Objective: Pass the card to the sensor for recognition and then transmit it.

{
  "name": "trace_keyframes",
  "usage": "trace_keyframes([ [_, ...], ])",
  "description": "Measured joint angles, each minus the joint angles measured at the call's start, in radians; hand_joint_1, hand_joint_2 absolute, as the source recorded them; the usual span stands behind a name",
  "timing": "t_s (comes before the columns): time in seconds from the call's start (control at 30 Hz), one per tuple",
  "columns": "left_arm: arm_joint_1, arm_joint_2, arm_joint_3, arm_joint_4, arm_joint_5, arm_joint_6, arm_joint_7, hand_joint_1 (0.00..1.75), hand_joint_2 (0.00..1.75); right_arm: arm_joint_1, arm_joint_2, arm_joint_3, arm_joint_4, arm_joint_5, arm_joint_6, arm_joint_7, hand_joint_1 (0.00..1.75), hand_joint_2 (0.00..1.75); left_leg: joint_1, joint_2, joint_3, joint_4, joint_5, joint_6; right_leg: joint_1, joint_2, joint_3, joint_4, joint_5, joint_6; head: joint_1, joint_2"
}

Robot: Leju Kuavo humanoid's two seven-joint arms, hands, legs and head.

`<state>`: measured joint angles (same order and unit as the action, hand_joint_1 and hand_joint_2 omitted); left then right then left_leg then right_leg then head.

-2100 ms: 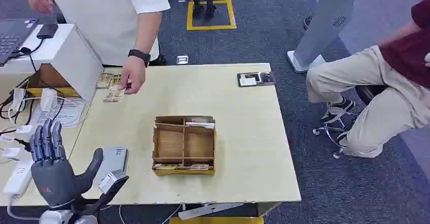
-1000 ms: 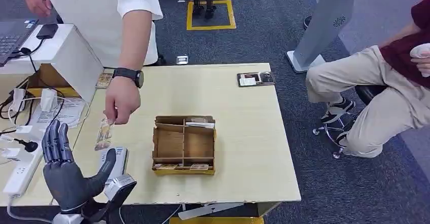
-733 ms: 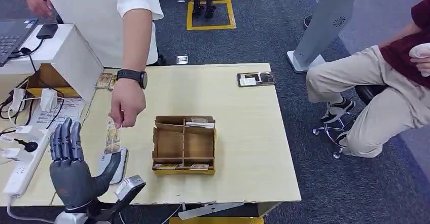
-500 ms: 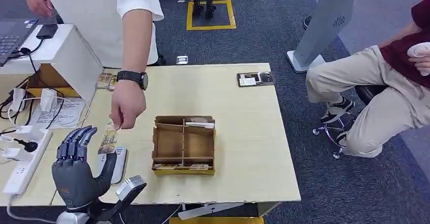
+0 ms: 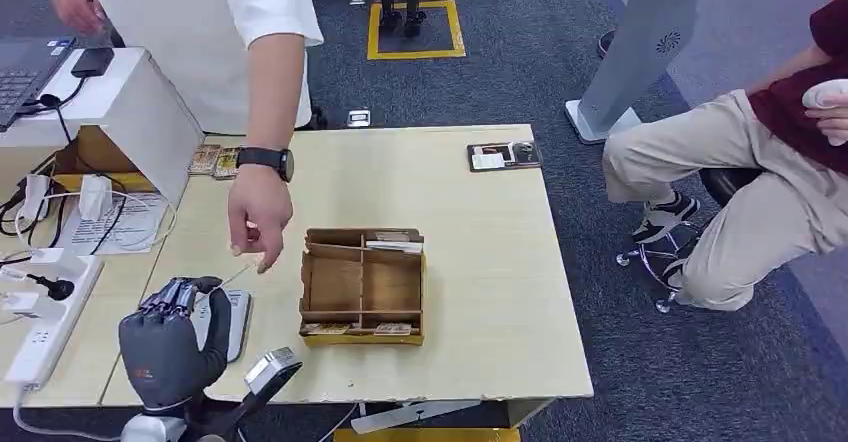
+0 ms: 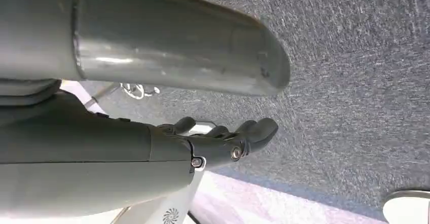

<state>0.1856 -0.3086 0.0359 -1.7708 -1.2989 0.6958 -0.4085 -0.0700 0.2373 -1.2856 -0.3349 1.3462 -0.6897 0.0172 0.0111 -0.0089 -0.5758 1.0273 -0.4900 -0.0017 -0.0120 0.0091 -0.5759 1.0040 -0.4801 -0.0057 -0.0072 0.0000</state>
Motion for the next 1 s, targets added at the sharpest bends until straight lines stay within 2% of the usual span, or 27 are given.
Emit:
trace_keyframes([
  [0.53, -0.003, 0.0, 0.0, 0.019, 0.008, 0.0, 0.002, 1.75, 1.75, -0.004, -0.003, -0.006, 0.014, -0.003, 0.0, -0.003, 0.0, 0.0, 0.0, 0.0, 0.0, 0.0, 0.0, 0.0, 0.0, 0.0, 0.0, 0.0, 0.0, 0.0, 0.0, 0.0],
  [0.73, -0.005, 0.0, 0.0, 0.032, 0.001, 0.0, 0.027, 1.75, 1.75, -0.005, -0.003, -0.006, 0.02, 0.001, 0.0, 0.0, 0.0, 0.0, 0.0, 0.0, 0.0, 0.0, 0.0, 0.0, 0.0, 0.0, 0.0, 0.0, 0.0, 0.0, 0.0, 0.0],
  [0.8, -0.007, 0.001, 0.0, 0.045, -0.029, 0.0, 0.047, 1.75, 1.75, -0.005, -0.005, -0.006, 0.025, 0.003, 0.0, 0.0, 0.0, 0.0, 0.0, 0.0, 0.0, 0.0, 0.0, 0.0, 0.0, 0.0, 0.0, 0.0, 0.0, 0.0, 0.0, 0.0],
  [1.0, -0.02, 0.008, 0.018, 0.069, -0.099, 0.0, 0.166, 1.75, 1.75, -0.005, -0.012, -0.006, 0.037, -0.002, 0.0, 0.011, 0.0, 0.0, 0.0, 0.0, 0.0, 0.0, 0.0, 0.0, 0.0, 0.0, 0.0, 0.0, 0.0, 0.0, 0.0, 0.0],
])
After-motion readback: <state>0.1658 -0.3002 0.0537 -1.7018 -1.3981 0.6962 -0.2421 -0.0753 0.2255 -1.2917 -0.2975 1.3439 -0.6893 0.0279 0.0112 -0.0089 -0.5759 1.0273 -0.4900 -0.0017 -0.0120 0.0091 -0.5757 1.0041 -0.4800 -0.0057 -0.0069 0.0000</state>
